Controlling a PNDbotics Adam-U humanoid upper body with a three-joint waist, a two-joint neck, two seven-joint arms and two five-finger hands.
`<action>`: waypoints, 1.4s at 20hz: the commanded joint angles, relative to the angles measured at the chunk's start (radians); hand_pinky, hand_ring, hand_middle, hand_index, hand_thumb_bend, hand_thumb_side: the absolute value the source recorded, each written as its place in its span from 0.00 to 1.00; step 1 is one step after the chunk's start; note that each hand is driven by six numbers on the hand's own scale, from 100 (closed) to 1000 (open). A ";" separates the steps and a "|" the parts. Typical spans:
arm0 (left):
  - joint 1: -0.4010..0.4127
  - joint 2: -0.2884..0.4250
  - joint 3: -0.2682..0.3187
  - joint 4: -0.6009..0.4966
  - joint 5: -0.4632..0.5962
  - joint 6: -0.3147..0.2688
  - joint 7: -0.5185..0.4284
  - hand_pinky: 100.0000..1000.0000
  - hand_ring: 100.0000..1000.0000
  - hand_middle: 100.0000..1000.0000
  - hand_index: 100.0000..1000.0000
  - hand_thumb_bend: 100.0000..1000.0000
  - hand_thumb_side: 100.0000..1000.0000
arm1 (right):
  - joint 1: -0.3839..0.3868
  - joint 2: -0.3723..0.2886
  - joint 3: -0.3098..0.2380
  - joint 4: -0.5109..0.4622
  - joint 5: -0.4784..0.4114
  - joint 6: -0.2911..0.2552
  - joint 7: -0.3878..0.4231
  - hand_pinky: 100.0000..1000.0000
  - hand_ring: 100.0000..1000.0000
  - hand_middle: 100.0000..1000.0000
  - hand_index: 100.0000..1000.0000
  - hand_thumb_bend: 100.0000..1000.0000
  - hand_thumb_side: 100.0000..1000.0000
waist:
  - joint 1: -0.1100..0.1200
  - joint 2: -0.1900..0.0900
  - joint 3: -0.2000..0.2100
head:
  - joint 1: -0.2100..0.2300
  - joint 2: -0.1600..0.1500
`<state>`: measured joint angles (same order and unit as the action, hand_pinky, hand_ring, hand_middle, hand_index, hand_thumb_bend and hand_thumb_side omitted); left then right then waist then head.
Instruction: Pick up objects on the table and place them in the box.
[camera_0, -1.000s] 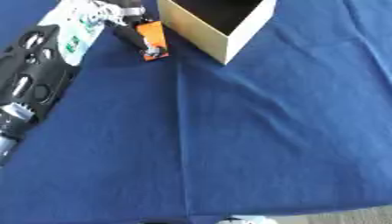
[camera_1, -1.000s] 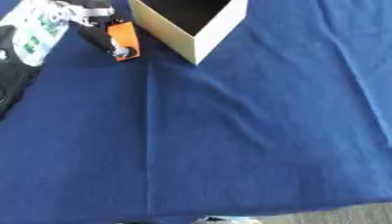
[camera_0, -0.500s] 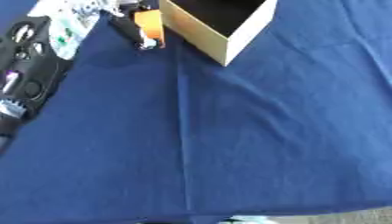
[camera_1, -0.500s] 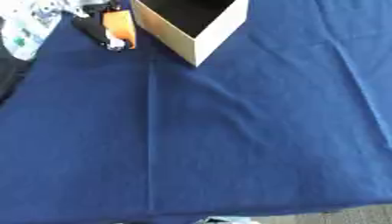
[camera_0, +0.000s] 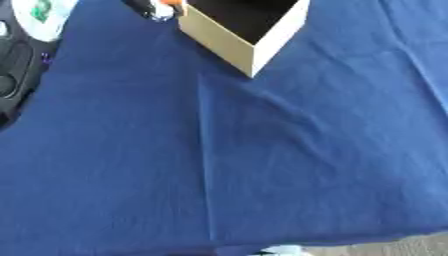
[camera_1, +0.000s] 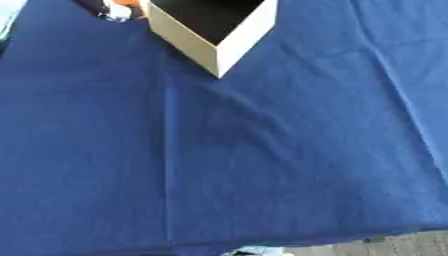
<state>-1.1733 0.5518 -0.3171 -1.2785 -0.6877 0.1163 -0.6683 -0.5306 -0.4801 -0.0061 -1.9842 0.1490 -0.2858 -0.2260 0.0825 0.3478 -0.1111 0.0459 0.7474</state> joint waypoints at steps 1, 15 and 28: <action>-0.045 0.012 0.025 -0.030 0.013 0.020 0.023 0.19 0.45 0.42 0.49 0.00 0.35 | -0.015 -0.011 -0.009 -0.016 0.006 -0.001 -0.003 0.77 0.69 0.61 0.73 0.00 0.79 | -0.002 -0.025 -0.006 | -0.005 -0.012; -0.121 -0.116 0.036 0.138 0.025 -0.081 0.219 0.15 0.43 0.41 0.47 0.00 0.40 | -0.079 0.018 0.001 -0.016 -0.008 -0.017 0.012 0.77 0.69 0.61 0.73 0.00 0.78 | 0.015 -0.001 -0.112 | 0.056 -0.109; -0.083 -0.150 0.039 0.301 -0.055 -0.169 0.209 0.18 0.46 0.42 0.49 0.00 0.36 | -0.095 0.031 -0.004 -0.016 -0.008 -0.022 0.006 0.77 0.69 0.61 0.73 0.00 0.78 | 0.023 0.016 -0.147 | 0.063 -0.110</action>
<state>-1.2393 0.3936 -0.2914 -0.9755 -0.7331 -0.0438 -0.4584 -0.6110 -0.4368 -0.0005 -1.9844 0.1460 -0.3046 -0.2172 0.1121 0.3839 -0.2561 0.1046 0.6411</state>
